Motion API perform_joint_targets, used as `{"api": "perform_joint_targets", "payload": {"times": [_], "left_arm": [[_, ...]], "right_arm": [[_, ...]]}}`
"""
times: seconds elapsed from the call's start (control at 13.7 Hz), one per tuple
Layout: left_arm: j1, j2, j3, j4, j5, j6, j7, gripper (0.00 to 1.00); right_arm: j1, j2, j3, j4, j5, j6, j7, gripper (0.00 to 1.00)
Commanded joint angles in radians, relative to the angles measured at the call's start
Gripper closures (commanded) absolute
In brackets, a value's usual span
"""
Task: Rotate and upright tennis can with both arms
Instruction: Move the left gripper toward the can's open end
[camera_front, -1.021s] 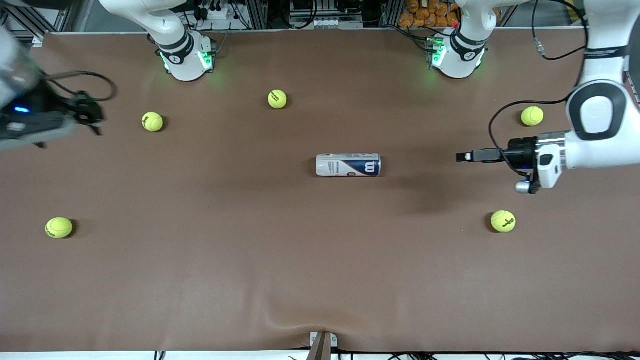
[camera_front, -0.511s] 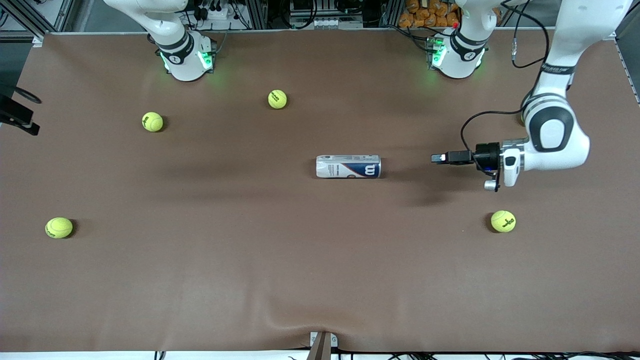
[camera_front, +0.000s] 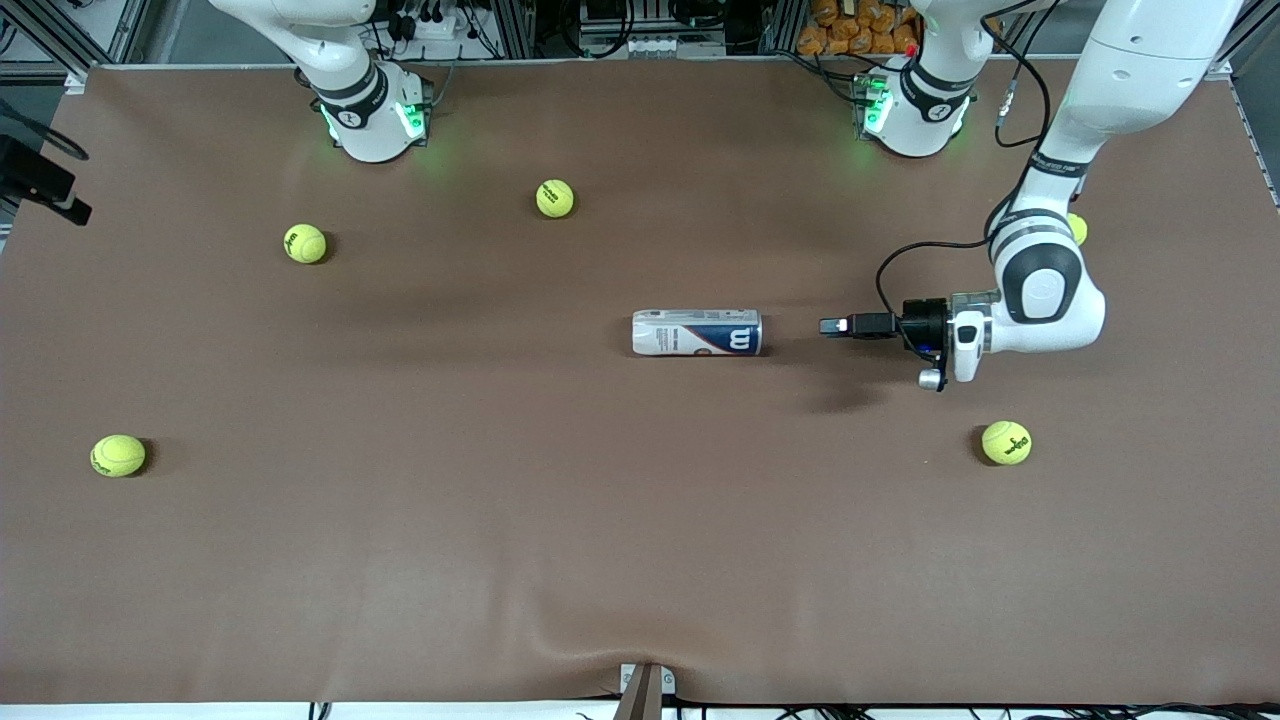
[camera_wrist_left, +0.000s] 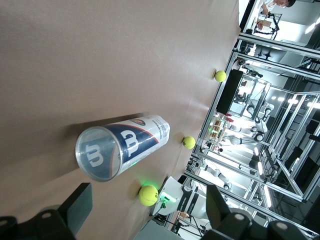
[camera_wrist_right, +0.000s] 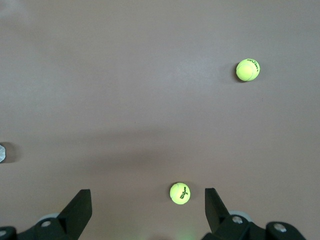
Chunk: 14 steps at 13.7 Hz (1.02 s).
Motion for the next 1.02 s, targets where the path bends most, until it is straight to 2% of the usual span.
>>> {"api": "perform_joint_targets", "payload": {"times": [0.0, 0.29, 0.95], "left_arm": [[-0.053, 0.036, -0.002, 0.007, -0.067, 0.052, 0.019, 0.0], [-0.113, 0.076, -0.002, 0.007, -0.144, 0.057, 0.021, 0.0], [-0.168, 0.148, -0.002, 0.017, -0.25, 0.094, 0.104, 0.0]], "right_arm": [[0.023, -0.03, 0.001, -0.033, 0.017, -0.001, 0.023, 0.0], [0.046, -0.028, 0.001, -0.033, 0.008, -0.01, 0.048, 0.0], [0.075, -0.039, 0.004, -0.029, 0.008, -0.051, 0.049, 0.0]]}}
